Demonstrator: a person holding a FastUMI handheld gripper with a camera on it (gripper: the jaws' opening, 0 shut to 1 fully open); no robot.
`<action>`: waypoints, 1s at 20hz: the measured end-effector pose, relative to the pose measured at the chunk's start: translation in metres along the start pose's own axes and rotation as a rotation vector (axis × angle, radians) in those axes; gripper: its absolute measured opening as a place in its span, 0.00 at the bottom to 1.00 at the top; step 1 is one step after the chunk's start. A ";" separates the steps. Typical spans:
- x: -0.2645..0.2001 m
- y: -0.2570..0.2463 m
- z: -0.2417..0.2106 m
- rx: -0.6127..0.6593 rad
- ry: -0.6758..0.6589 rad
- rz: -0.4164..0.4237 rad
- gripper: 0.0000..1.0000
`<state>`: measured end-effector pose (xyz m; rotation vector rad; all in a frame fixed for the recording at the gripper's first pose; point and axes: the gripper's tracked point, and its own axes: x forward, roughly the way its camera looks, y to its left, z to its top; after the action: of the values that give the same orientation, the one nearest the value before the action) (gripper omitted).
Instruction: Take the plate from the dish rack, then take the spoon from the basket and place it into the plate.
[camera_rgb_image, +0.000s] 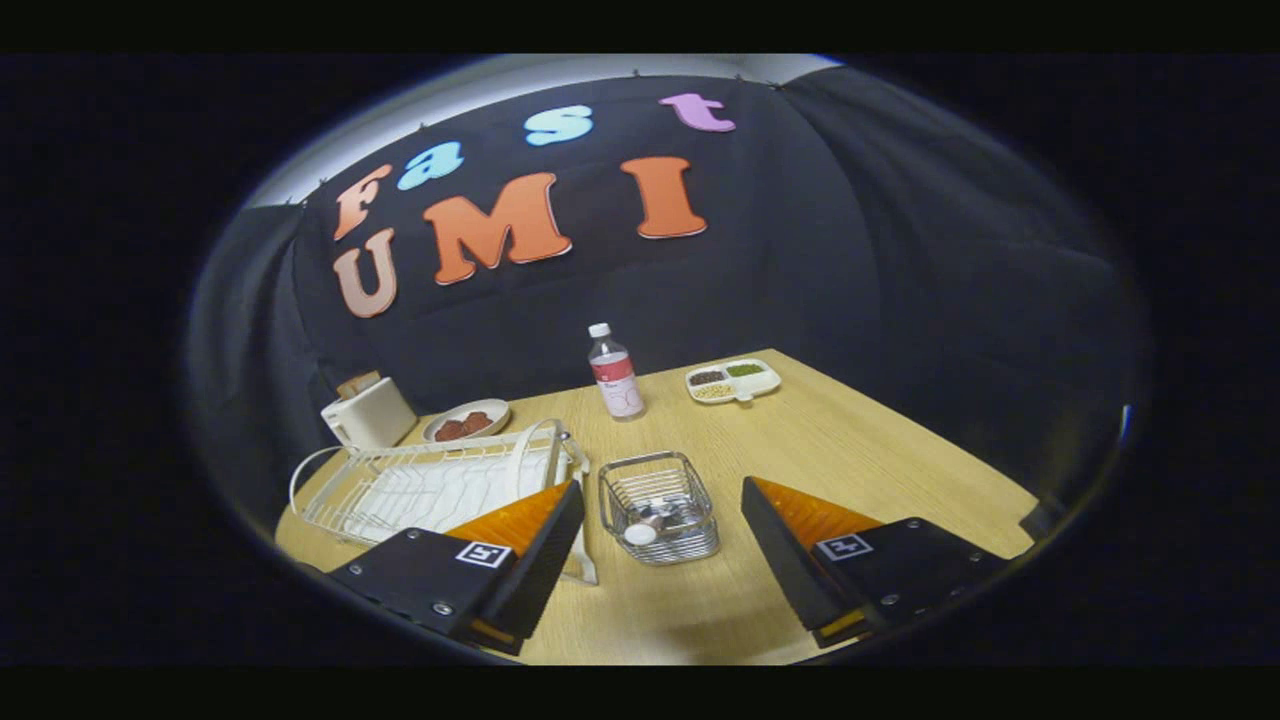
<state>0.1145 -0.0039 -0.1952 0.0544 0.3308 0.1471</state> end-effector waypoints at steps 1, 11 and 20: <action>0.007 0.001 -0.006 -0.044 0.007 -0.004 0.93; 0.026 0.009 -0.019 -0.112 -0.032 0.016 0.16; -0.011 0.014 0.016 -0.189 -0.060 -0.027 0.08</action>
<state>0.1073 0.0073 -0.1751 -0.1323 0.2564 0.1489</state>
